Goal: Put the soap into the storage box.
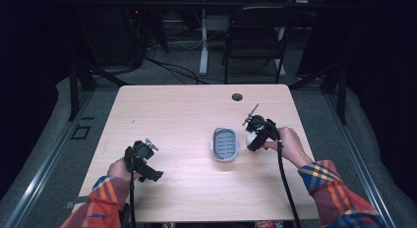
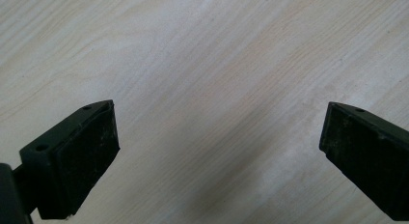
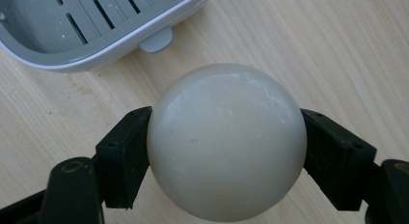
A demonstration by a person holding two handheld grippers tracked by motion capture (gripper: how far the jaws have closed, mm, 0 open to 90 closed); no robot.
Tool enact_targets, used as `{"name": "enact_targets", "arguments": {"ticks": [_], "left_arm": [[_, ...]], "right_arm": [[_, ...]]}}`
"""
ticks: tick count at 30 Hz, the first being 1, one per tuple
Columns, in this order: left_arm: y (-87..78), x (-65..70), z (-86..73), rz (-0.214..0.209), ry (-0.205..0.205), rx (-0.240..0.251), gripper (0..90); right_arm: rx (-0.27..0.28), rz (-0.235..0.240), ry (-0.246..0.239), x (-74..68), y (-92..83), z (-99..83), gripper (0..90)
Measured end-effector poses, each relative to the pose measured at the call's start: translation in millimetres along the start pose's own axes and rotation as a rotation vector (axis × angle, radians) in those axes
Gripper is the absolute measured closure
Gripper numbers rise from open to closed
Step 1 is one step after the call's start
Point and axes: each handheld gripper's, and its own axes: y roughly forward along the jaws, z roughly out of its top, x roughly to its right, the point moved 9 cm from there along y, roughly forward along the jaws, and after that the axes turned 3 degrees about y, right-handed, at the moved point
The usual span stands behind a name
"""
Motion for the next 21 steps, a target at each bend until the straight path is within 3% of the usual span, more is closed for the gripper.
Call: {"name": "enact_targets", "arguments": {"ticks": [12,14,21], "left_arm": [[0.2,0.0,0.3,-0.002,0.002,0.000,0.2],[0.2,0.0,0.4,-0.002,0.002,0.001,0.2],[0.4,0.6,0.3,-0.001,0.003,-0.002,0.3]], "right_arm": [[0.039,0.021,-0.011,-8.4,-10.4,19.0,23.6],[0.015,0.010,-0.029,-7.5,-13.0,19.0,23.6],[0.034,0.022,-0.040,-14.4,-16.7,30.3,23.6]]}}
